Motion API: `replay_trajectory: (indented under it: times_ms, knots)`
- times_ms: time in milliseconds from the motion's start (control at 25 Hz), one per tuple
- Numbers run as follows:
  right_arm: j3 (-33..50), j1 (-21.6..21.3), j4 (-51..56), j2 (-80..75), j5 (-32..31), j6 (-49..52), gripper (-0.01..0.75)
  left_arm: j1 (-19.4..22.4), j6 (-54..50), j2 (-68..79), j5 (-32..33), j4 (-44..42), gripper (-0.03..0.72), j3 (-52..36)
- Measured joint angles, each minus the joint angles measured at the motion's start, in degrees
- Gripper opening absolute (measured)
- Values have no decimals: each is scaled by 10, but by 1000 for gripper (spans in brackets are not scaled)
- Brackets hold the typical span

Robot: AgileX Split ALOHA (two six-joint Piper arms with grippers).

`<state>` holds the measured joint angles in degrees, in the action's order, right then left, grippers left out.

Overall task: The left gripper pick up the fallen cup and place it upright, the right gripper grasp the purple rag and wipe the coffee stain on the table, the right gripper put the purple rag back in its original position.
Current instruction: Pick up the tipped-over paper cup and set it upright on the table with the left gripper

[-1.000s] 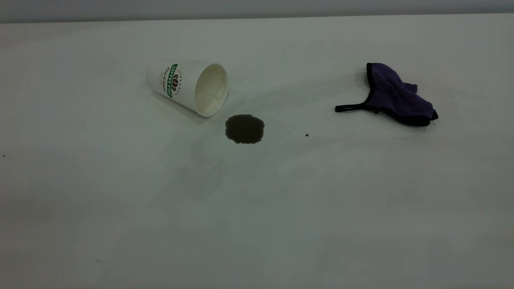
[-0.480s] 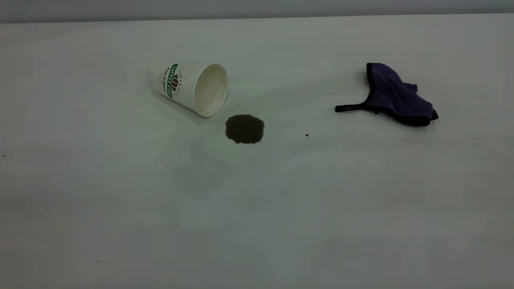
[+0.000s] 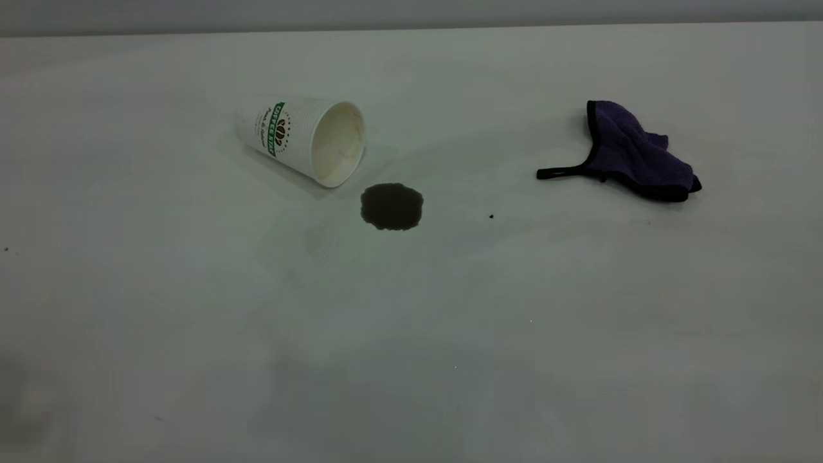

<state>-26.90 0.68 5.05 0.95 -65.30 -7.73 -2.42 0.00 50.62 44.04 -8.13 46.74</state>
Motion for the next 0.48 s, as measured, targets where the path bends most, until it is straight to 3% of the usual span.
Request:
replay_trajectory:
  times_ms: [120, 280, 480]
  knots:
    - [0, 0, 0, 0, 0, 0, 238, -16, 4, 124, -24, -5, 691, 59]
    - [0, 0, 0, 0, 0, 0, 238, -82, 0, 279, -32, -18, 706, 150]
    - [0, 0, 0, 0, 0, 0, 238, -186, -68, 440, -17, -99, 706, 261]
